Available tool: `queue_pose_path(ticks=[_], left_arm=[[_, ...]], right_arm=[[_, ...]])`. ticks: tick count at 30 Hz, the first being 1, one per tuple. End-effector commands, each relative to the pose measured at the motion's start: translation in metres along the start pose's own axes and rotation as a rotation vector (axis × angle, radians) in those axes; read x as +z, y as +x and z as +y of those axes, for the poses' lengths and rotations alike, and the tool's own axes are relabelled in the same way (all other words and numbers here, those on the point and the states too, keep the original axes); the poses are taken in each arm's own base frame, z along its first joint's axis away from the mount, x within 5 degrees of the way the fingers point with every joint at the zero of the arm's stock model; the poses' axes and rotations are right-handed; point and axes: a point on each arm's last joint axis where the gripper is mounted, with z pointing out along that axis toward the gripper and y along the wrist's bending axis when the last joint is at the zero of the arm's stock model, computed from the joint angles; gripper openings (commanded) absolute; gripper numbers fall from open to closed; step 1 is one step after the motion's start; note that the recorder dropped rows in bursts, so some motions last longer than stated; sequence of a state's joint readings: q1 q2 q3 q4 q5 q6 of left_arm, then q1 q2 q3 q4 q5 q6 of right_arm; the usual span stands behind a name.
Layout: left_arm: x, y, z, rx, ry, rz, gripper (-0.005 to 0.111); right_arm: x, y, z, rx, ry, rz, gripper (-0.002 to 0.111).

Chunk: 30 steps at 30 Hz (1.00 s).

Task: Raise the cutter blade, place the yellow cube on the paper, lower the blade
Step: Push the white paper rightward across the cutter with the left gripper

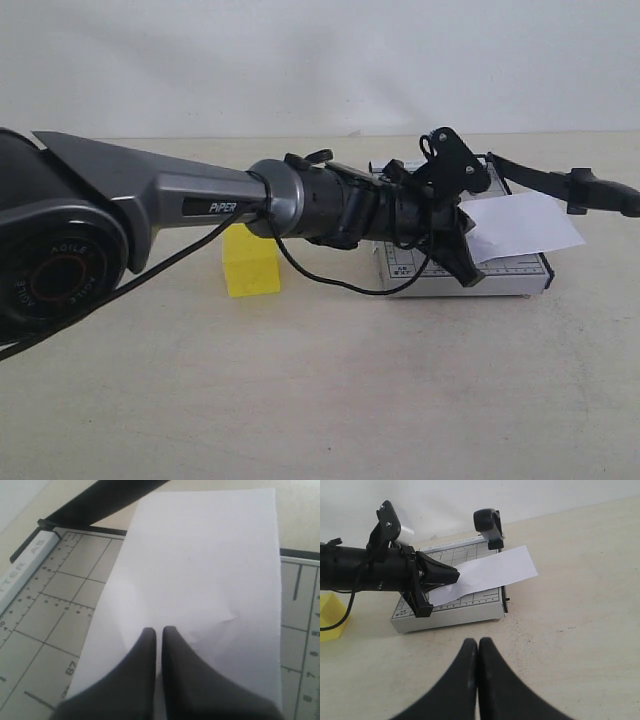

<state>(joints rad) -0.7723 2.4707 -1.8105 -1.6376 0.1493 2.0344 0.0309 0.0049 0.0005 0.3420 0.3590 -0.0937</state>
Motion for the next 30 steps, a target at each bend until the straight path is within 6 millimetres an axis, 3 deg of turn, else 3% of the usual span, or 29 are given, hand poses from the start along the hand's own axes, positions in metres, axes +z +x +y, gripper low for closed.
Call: queue_pose_path(ticks=[1,12,21,30], left_arm=[[0.000,-0.009,-0.003,0.013,0.025,-0.035,0.005],[-0.015,-0.028,0.012,0.018,-0.073,-0.042,0.005],[-0.057,-0.064,0.020,-0.095,-0.095,-0.108,0.005],[-0.106,-0.041,0.013,-0.118,-0.160,0.026,0.005]], right_arm=[[0.000,-0.001,0.000,-0.007,0.000,-0.008,0.000],[0.000,-0.001,0.000,-0.007,0.000,-0.008,0.000],[0.000,-0.001,0.000,-0.007,0.000,-0.008,0.000],[0.000,-0.001,0.000,-0.007,0.000,-0.008,0.000]])
